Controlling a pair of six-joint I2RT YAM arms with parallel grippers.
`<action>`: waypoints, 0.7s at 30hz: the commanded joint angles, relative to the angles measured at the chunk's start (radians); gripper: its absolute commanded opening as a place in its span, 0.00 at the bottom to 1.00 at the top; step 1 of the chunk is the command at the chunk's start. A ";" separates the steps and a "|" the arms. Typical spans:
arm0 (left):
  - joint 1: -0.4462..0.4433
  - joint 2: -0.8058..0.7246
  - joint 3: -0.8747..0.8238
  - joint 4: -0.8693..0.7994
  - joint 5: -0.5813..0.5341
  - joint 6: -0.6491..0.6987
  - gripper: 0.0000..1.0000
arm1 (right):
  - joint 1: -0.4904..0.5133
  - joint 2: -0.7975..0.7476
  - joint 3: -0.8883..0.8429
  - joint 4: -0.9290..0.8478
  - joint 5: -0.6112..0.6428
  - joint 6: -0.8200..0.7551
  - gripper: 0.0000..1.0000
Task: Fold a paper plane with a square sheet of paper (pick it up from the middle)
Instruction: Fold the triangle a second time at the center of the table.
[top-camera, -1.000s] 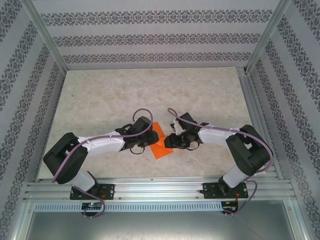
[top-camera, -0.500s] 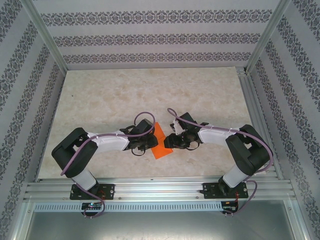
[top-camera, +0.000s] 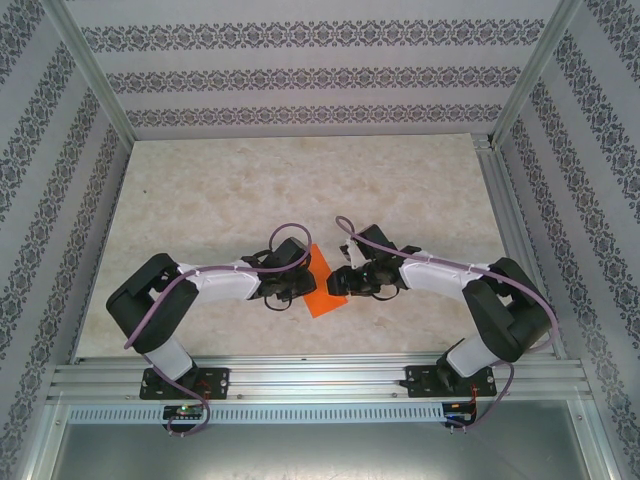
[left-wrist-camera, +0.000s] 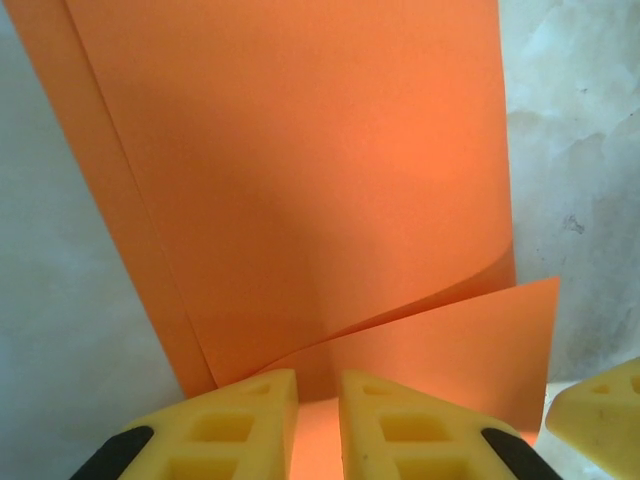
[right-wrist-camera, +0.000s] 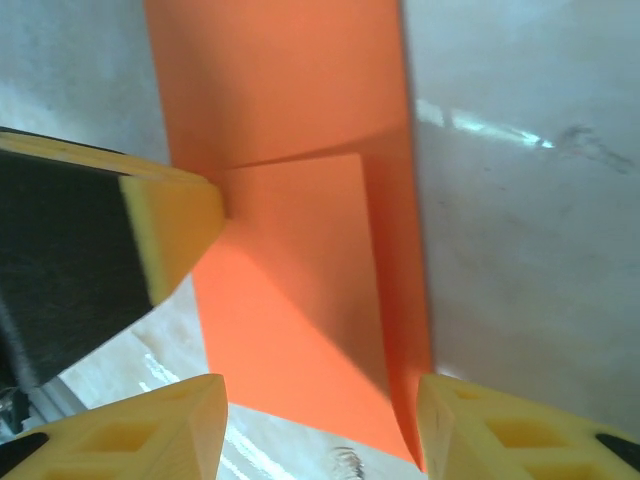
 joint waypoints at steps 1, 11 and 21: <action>0.008 0.031 0.014 -0.054 -0.011 -0.012 0.22 | 0.006 0.013 0.000 -0.020 0.043 -0.013 0.55; 0.009 0.030 0.014 -0.052 -0.007 -0.011 0.21 | 0.020 0.040 -0.008 0.010 0.009 0.007 0.54; 0.008 0.031 0.011 -0.054 -0.002 -0.009 0.21 | 0.026 0.036 -0.028 0.063 -0.042 0.036 0.49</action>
